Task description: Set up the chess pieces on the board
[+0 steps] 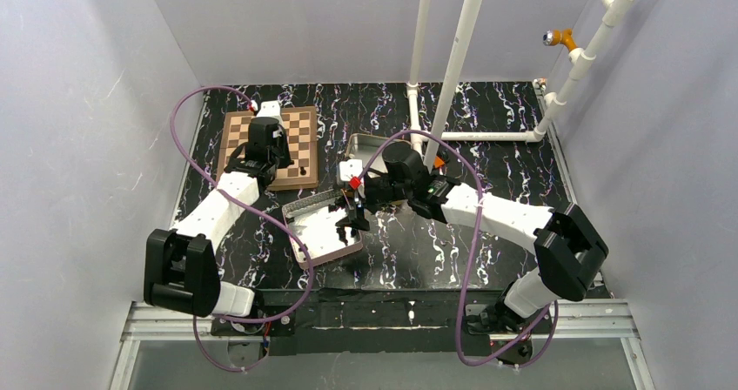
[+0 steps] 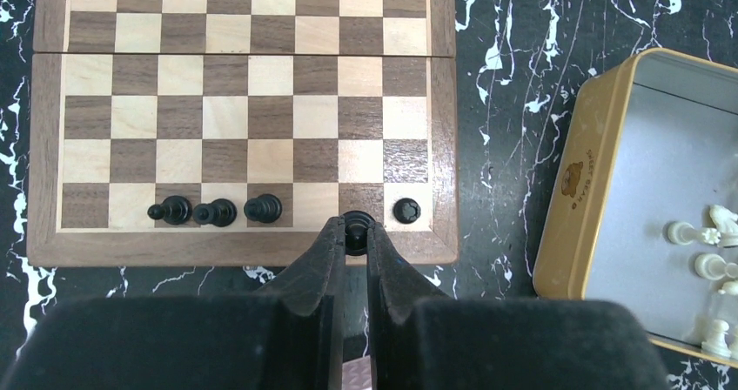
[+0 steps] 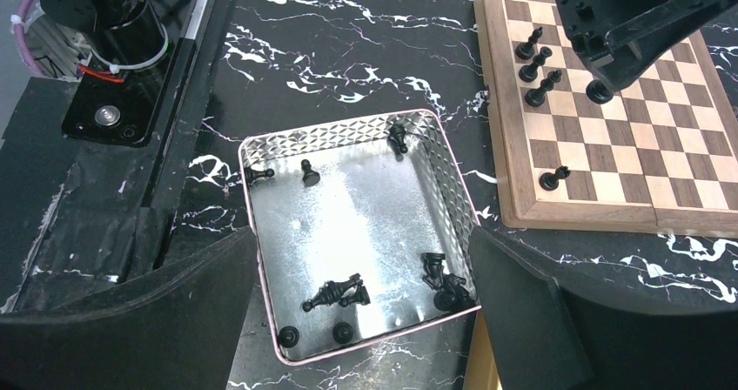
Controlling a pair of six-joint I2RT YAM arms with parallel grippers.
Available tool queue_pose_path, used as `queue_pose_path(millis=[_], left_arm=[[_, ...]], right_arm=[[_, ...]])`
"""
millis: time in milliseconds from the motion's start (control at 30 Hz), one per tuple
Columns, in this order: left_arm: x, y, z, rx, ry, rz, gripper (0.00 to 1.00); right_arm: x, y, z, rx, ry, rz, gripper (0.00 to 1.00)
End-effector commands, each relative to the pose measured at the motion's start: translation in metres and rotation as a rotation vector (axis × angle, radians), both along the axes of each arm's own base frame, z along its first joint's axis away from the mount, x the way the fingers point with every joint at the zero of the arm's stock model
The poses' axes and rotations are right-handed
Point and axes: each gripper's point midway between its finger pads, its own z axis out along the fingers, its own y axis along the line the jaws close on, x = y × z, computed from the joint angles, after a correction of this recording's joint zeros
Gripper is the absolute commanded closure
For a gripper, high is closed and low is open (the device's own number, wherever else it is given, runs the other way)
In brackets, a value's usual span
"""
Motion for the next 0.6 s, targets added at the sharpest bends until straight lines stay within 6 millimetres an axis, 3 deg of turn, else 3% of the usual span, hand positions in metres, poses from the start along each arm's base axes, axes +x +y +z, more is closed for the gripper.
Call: queue_pose_path(millis=[0, 567], left_arm=[[0.012, 0.007, -0.001, -0.007, -0.029, 0.014, 1.00], [0.012, 0.019, -0.050, -0.074, 0.099, 0.021, 1.00]], right_arm=[[0.005, 0.009, 0.018, 0.041, -0.028, 0.015, 0.02], [0.009, 0.015, 0.011, 0.035, -0.004, 0.010, 0.02]])
